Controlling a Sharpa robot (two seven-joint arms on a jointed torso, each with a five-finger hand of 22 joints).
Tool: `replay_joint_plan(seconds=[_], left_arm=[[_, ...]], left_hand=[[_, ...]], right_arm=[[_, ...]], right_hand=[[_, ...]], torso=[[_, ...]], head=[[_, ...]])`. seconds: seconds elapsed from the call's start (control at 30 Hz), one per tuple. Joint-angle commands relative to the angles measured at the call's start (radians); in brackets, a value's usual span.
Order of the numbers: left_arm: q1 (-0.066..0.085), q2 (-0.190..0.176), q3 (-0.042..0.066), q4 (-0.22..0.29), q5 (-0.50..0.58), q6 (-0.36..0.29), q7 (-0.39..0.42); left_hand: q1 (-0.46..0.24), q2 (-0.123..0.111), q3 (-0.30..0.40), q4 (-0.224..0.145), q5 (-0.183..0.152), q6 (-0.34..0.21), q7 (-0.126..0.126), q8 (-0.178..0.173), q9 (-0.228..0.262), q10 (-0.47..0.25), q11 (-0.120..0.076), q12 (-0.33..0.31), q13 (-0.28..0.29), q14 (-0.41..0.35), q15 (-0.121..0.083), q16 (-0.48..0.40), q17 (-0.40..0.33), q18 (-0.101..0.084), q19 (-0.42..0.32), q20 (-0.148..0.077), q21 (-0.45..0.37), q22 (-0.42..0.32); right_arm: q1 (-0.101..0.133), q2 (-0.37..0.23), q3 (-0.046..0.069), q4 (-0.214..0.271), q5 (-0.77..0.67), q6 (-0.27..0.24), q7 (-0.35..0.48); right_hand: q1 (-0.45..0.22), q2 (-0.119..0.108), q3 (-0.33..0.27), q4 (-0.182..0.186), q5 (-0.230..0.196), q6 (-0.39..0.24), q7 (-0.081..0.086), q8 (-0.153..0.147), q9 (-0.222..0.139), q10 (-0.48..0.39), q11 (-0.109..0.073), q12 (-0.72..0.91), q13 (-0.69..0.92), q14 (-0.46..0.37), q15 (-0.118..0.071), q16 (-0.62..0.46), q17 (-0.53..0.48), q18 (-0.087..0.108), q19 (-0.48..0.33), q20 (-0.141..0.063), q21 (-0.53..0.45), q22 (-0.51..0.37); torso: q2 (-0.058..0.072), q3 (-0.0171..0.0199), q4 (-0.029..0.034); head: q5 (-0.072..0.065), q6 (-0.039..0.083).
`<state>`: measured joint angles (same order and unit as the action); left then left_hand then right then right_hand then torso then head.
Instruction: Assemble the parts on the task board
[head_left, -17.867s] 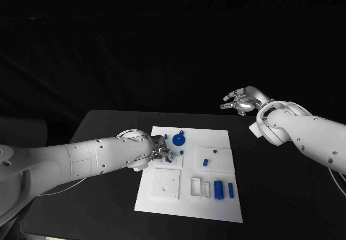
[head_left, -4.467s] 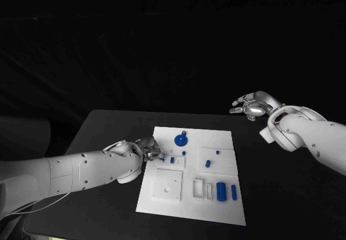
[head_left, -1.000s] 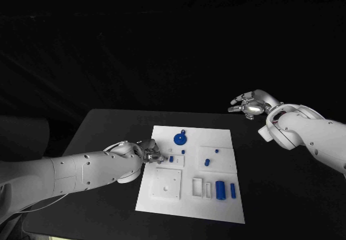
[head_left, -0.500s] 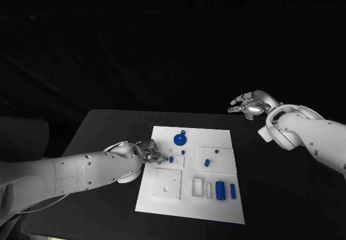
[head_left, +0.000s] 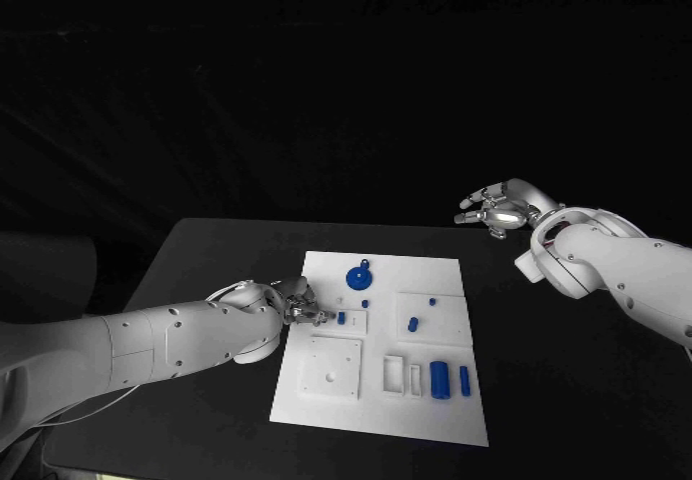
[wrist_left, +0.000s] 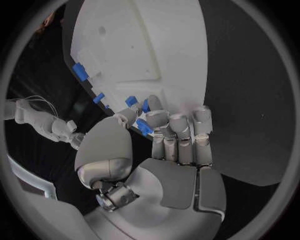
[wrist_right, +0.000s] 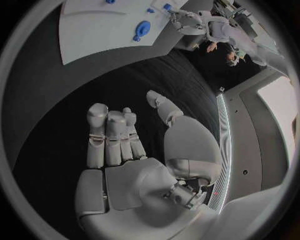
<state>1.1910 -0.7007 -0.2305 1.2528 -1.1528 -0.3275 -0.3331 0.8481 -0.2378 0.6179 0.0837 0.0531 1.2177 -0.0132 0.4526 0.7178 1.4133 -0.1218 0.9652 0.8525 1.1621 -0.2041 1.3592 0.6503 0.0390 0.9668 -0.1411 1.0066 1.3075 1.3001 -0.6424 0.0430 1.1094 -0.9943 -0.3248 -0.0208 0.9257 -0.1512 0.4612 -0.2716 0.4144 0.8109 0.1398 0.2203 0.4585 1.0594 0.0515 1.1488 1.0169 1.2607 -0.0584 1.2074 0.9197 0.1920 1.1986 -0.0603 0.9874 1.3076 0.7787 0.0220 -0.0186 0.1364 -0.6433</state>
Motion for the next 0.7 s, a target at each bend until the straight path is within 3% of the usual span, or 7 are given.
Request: replay_joint_plan(seconds=[0.03, 0.17, 0.27, 0.7], left_arm=[[-0.001, 0.0, 0.001, -0.001, 0.02, -0.001, 0.003], [-0.001, -0.001, 0.004, 0.0, 0.035, -0.007, 0.01], [-0.001, 0.001, 0.018, -0.003, 0.05, -0.006, 0.018], [-0.001, -0.005, 0.038, -0.007, 0.075, -0.016, 0.025]], left_hand=[[-0.002, -0.016, -0.001, 0.017, -0.004, -0.008, -0.002, 0.007, 0.002, -0.006, 0.0, 0.006, -0.001, -0.008, 0.001, 0.003, -0.002, 0.009, -0.008, -0.133, 0.005, 0.009], [-0.005, -0.027, -0.001, 0.041, -0.004, -0.01, -0.002, 0.009, 0.003, -0.006, 0.0, 0.006, -0.002, -0.009, 0.0, 0.003, -0.003, 0.009, -0.008, -0.133, 0.005, 0.008], [-0.005, -0.03, -0.001, 0.052, -0.004, -0.011, -0.001, 0.009, 0.004, -0.006, 0.0, 0.006, -0.003, -0.009, 0.0, 0.003, -0.003, 0.01, -0.008, -0.132, 0.006, 0.008], [-0.028, -0.052, -0.03, 0.107, -0.004, -0.017, 0.0, 0.009, 0.004, -0.01, 0.001, 0.003, -0.006, -0.014, -0.001, 0.002, -0.007, 0.011, -0.015, -0.131, 0.005, 0.007]], right_arm=[[0.0, 0.001, 0.0, 0.0, -0.002, 0.011, 0.009], [0.0, 0.001, 0.0, 0.0, -0.002, 0.011, 0.009], [0.0, 0.002, 0.0, -0.001, -0.002, 0.012, 0.009], [0.0, 0.002, 0.0, -0.002, -0.002, 0.011, 0.009]], right_hand=[[-0.01, 0.001, -0.002, 0.007, 0.007, -0.019, 0.028, 0.005, -0.001, -0.007, 0.001, 0.007, -0.002, 0.009, -0.001, -0.004, 0.001, 0.07, 0.0, -0.006, -0.004, 0.012], [-0.01, 0.001, -0.002, 0.007, 0.007, -0.019, 0.028, 0.005, -0.001, -0.007, 0.001, 0.007, -0.002, 0.009, -0.001, -0.004, 0.001, 0.07, 0.001, -0.006, -0.004, 0.012], [-0.01, 0.001, -0.002, 0.007, 0.008, -0.019, 0.028, 0.005, -0.002, -0.007, 0.001, 0.007, -0.002, 0.009, -0.001, -0.004, 0.001, 0.07, 0.001, -0.006, -0.004, 0.012], [-0.01, 0.001, -0.001, 0.008, 0.008, -0.02, 0.028, 0.005, -0.002, -0.007, 0.001, 0.007, -0.003, 0.01, -0.001, -0.004, 0.001, 0.07, 0.001, -0.006, -0.004, 0.013]], torso=[[0.0, 0.0003, 0.0003], [0.0, 0.0001, 0.0], [0.0, 0.0003, -0.0001], [0.0, 0.0004, 0.0003]], head=[[-0.001, 0.001], [0.0, 0.001], [0.0, 0.001], [0.001, 0.002]])
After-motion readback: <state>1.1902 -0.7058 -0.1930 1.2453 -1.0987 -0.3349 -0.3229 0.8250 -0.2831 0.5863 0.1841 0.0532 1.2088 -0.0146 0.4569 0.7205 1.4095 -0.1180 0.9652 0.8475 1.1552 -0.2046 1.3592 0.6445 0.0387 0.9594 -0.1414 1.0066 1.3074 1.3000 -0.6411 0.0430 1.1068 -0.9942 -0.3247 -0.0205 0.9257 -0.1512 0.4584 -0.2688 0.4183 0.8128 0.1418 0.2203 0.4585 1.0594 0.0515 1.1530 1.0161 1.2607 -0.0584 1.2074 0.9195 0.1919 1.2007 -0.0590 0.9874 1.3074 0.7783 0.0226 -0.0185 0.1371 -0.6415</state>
